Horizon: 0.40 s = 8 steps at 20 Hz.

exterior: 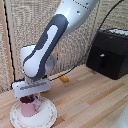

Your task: Please focus on the pink mug and carefully direct your gripper towards it. Gently take hold of the pink mug using your grasping instrument. Exercise caution as you elevate the pink mug off the tabletop. Shift the pink mug so it is above the white platter. With precision, slowly place the pink mug onto the white platter.

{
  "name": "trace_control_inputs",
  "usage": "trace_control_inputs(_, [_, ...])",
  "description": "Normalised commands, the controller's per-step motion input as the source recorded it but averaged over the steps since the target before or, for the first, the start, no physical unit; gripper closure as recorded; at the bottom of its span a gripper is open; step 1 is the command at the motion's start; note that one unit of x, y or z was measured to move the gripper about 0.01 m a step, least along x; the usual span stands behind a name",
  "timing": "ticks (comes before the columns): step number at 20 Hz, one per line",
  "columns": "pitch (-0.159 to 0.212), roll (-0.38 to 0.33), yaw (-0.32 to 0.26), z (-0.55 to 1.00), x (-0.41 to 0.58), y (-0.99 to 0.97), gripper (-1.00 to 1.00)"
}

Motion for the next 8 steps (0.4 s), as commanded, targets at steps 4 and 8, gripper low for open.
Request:
trace_control_inputs(4, [0.035, 0.008, 0.011, 0.67, 0.071, -0.06, -1.00])
trace_control_inputs(8, [0.109, 0.028, 0.046, 0.53, 0.132, -0.02, -1.00])
